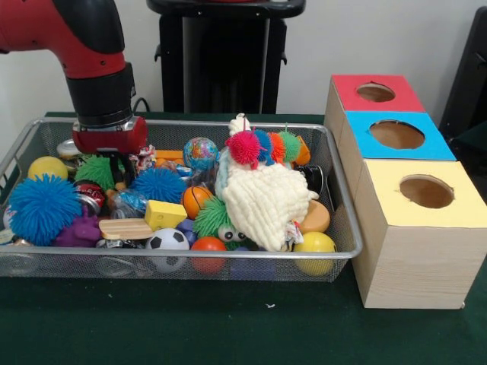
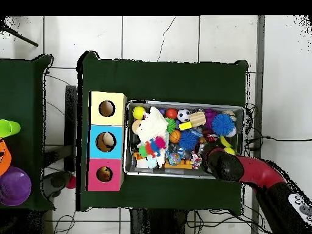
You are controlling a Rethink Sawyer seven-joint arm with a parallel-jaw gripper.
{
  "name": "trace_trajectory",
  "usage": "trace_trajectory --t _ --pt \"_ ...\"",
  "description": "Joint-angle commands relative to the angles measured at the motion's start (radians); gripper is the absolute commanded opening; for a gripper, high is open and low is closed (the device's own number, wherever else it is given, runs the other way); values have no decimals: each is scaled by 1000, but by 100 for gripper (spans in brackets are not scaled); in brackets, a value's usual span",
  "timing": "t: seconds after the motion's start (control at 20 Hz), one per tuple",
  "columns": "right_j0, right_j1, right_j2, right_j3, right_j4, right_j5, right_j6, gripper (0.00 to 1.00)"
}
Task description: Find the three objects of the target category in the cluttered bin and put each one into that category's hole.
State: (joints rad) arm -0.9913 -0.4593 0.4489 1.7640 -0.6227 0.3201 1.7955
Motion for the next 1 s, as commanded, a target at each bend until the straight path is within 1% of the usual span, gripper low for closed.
trace_trajectory --t 0.05,0.2,0.4,0.75,1.0 --pt "-35 -28 132 77 143 46 79 0" --pt "-60 -74 176 115 220 114 69 0" --pt "-76 -115 203 145 281 157 51 0" --pt "-75 -165 218 170 361 225 43 0" --pt "-64 -184 214 179 402 241 47 0"
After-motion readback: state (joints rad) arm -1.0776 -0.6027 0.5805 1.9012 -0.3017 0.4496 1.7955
